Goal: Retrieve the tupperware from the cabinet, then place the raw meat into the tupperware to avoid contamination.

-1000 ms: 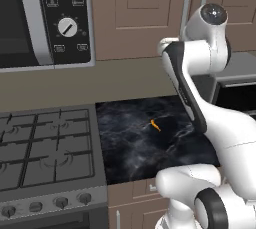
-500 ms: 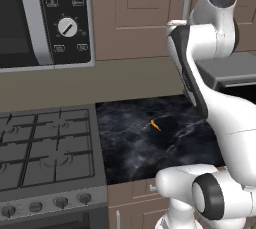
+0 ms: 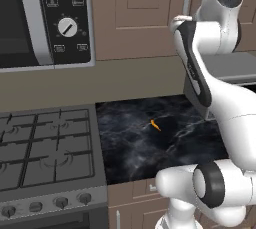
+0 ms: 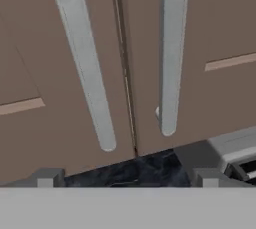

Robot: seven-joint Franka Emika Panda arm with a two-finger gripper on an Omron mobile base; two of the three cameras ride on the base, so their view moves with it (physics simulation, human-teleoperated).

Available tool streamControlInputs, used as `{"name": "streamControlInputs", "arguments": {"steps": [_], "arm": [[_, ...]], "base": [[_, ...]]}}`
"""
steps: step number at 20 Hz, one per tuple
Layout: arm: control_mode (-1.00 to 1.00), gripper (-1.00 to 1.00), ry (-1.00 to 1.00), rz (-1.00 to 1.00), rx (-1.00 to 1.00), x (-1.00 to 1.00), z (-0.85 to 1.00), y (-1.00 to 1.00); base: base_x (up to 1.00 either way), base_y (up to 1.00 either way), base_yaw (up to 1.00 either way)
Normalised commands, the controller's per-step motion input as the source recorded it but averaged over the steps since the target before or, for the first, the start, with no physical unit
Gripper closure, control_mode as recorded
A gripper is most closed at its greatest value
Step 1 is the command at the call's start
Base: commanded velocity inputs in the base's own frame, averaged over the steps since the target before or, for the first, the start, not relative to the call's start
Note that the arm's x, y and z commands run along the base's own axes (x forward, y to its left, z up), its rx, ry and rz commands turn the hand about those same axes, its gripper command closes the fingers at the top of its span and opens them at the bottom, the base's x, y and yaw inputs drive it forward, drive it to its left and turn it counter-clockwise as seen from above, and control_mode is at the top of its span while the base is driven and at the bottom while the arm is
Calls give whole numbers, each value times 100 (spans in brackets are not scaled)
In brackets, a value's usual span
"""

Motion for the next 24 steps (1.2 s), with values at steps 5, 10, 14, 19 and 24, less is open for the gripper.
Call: {"name": "streamControlInputs", "arguments": {"steps": [5,10,14,19,24], "arm": [[-100,-100,1,3,0,39,0,2],[-100,-100,1,3,0,34,0,19],[-100,-100,1,3,-1,33,0,19],[-100,-100,1,2,-1,34,-6,5],[-100,-100,1,1,-2,27,-16,-9]], "base": [[0,0,0],[0,0,0],[0,0,0],[0,0,0],[0,0,0]]}}
